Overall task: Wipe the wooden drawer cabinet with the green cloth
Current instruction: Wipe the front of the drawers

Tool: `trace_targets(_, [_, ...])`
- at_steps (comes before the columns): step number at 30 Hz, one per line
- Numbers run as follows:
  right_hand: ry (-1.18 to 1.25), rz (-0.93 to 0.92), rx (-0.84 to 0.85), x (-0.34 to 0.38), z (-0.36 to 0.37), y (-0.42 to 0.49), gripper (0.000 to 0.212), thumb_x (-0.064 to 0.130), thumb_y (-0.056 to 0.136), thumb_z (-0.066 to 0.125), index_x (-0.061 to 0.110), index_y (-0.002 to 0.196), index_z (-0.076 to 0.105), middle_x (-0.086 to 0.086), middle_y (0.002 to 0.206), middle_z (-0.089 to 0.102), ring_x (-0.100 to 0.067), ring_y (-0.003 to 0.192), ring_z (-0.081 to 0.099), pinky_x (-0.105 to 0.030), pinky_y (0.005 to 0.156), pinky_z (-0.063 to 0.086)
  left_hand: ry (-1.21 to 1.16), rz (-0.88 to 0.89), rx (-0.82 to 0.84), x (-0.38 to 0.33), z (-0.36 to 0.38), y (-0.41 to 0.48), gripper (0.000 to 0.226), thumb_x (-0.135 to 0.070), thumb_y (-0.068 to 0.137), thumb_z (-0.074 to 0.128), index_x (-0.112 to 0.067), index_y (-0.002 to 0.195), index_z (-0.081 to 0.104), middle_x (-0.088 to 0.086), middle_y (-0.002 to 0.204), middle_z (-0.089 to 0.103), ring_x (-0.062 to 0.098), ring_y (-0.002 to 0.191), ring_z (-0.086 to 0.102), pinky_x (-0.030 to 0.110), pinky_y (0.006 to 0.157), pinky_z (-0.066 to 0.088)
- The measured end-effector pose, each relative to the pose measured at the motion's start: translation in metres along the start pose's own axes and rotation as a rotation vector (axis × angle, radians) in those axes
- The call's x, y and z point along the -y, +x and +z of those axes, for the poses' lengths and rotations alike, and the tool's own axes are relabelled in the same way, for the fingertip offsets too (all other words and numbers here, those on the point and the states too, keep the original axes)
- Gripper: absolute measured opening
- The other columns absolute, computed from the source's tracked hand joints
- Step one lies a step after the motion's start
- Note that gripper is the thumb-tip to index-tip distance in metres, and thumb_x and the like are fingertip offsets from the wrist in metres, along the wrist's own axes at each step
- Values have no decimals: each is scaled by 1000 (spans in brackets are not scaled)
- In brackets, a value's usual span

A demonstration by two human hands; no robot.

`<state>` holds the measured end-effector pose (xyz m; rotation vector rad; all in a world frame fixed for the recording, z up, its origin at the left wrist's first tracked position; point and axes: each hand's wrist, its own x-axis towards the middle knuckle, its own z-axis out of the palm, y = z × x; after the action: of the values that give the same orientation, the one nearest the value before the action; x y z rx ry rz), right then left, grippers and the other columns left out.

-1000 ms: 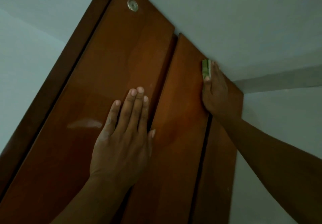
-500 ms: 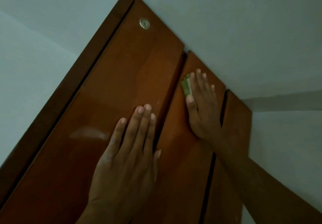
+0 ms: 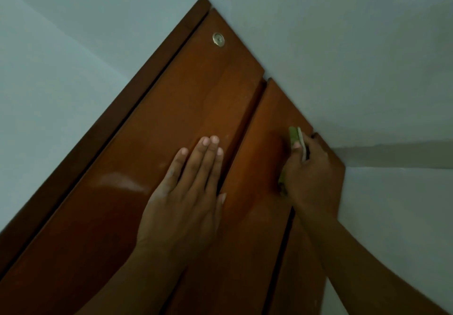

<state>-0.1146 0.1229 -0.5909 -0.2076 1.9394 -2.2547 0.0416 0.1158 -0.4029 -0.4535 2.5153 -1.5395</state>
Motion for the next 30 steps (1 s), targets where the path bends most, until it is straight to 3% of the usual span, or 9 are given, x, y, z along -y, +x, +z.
trace_targets(2, [78,-21,2,19,0,-35,35,33,102,46,28,136,53,3,128,62,-15,114,59,-37,97,51,-1,-13,-8,-1,1,-1,69,-42,104,15,2,156,3,22,164,-5,31,154,-6,49,124,5])
trace_targets(6, [50,-330,153,14,21,-103,47,25,103,40,13,149,38,-5,157,35,-15,147,28,-36,120,26,-41,-48,-1,-1,1,-15,66,-40,104,12,0,156,1,20,165,-7,30,153,-8,46,124,2])
trace_targets(8, [-35,-291,186,-18,18,-108,50,24,103,38,13,152,32,-7,159,31,-17,148,25,-36,121,24,-67,-62,19,-3,3,-33,66,-39,104,14,0,156,1,19,165,-8,29,153,-9,45,124,1])
trace_targets(11, [-126,-63,147,-51,-4,-99,47,31,98,39,27,145,44,-6,130,61,-22,112,62,-46,96,53,-146,-56,66,-15,8,-73,68,-38,102,20,-1,156,4,18,165,-7,28,153,-9,46,124,2])
trace_targets(14, [56,170,178,-41,-19,-95,34,31,97,44,40,128,56,1,81,68,-16,64,67,-38,55,60,-306,-132,77,-48,10,-111,72,-40,99,33,-4,157,12,17,165,8,29,154,3,45,122,7])
trace_targets(17, [114,313,213,-22,-30,-107,28,36,97,47,42,122,59,-2,81,70,-20,64,70,-39,53,61,-520,-272,96,-105,10,-155,76,-40,94,43,-10,158,14,14,165,14,29,153,9,49,123,15])
trace_targets(24, [-131,40,474,-10,-49,-141,31,43,97,48,36,125,59,-2,90,69,-21,73,68,-37,64,59,-910,-499,275,-226,24,-251,88,-38,85,58,-16,158,15,6,159,35,28,143,39,42,108,45])
trace_targets(27, [-126,16,638,-2,-61,-147,27,38,99,52,32,124,61,-8,76,69,-26,61,68,-38,51,58,-994,-625,245,-251,31,-252,85,-37,87,56,-14,158,17,4,142,50,21,117,53,34,93,51])
trace_targets(30, [-140,-25,714,-1,-71,-144,28,36,100,53,31,126,60,-11,66,67,-32,54,65,-47,47,57,-1086,-641,96,-269,36,-238,80,-33,89,55,-11,158,20,8,146,49,26,126,52,38,96,51])
